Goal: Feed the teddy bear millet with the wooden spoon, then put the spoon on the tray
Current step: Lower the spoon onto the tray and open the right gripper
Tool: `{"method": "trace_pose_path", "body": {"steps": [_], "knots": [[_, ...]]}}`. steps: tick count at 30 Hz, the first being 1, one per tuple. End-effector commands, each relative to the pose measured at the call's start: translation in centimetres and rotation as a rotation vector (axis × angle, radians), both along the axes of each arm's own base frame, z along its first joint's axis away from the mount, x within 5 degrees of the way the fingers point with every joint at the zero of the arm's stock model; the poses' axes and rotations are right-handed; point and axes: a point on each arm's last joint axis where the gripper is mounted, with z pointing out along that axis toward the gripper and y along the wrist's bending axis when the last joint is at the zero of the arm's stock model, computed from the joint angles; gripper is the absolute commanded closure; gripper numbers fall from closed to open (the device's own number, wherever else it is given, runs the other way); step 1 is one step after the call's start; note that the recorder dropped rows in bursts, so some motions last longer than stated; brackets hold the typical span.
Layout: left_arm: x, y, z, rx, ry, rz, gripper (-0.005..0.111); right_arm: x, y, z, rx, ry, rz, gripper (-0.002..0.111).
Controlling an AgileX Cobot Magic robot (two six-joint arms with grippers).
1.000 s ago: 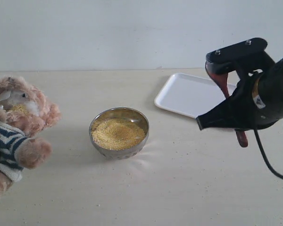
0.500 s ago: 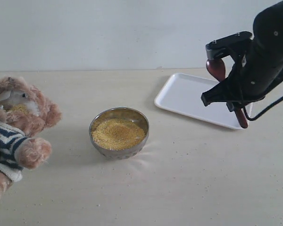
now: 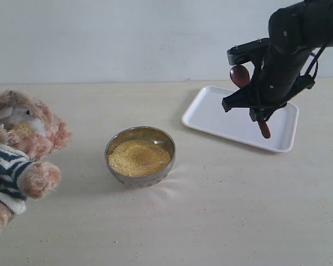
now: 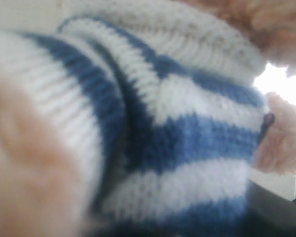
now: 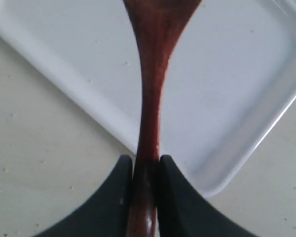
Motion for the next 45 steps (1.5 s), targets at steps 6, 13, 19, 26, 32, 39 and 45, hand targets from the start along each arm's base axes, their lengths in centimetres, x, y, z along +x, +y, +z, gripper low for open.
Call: {"method": "trace_pose_path", "body": {"steps": [6,13,19,26,32,39,45], "knots": [[0.0,-0.1,0.5,-0.01,-0.022,0.011,0.1,4.5,-2.7,-1.4,0.136,0.025,-0.086,0.106],[0.0,-0.1,0.5,-0.01,-0.022,0.011,0.1,6.8,-2.6,-2.3,0.132,0.013,-0.078,0.106],[0.0,-0.1,0.5,-0.01,-0.022,0.011,0.1,8.3,-2.3,-4.3,0.121,0.061,-0.079,0.106],[0.0,-0.1,0.5,-0.01,-0.022,0.011,0.1,9.3,-2.1,-6.5,0.1,0.116,-0.069,0.106],[0.0,-0.1,0.5,-0.01,-0.022,0.011,0.1,9.2,-2.1,-7.4,0.084,0.148,-0.052,0.105],[0.0,-0.1,0.5,-0.01,-0.022,0.011,0.1,9.1,-2.1,-8.1,0.076,0.171,-0.046,0.096],[0.0,-0.1,0.5,-0.01,-0.022,0.011,0.1,9.1,-2.1,-8.1,0.082,0.173,-0.048,0.054]]}}
